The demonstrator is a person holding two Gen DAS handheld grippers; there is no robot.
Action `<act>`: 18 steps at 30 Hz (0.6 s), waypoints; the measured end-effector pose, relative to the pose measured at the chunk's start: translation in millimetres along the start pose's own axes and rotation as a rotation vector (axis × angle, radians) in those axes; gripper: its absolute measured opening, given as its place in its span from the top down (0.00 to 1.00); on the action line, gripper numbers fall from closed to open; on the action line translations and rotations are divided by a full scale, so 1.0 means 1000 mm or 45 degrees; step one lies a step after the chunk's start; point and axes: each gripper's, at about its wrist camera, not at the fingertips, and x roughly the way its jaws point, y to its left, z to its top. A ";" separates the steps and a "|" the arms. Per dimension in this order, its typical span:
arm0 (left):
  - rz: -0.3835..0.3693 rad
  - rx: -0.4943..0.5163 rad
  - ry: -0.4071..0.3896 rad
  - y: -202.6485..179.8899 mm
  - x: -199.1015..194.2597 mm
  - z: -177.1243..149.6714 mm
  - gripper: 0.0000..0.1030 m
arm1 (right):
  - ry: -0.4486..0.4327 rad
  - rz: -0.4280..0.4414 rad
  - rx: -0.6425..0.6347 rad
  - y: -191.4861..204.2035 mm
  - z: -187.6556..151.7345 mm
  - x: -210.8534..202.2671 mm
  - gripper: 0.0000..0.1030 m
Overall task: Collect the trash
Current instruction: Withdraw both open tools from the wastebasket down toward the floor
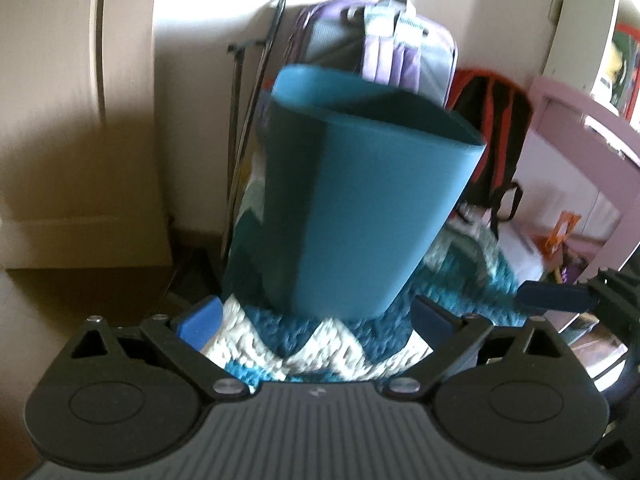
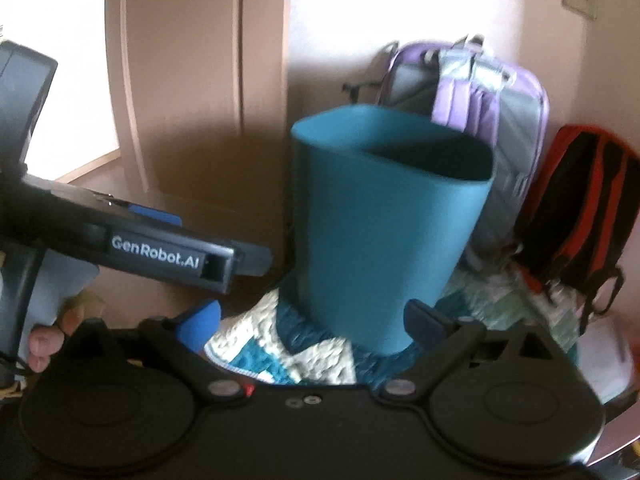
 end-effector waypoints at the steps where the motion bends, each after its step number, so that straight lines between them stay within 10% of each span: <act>1: -0.001 -0.004 0.011 0.004 0.003 -0.007 0.02 | 0.015 0.020 0.004 0.002 -0.005 0.005 0.05; 18: 0.147 -0.068 0.309 0.079 0.094 -0.088 0.02 | 0.219 0.130 0.046 0.023 -0.092 0.103 0.04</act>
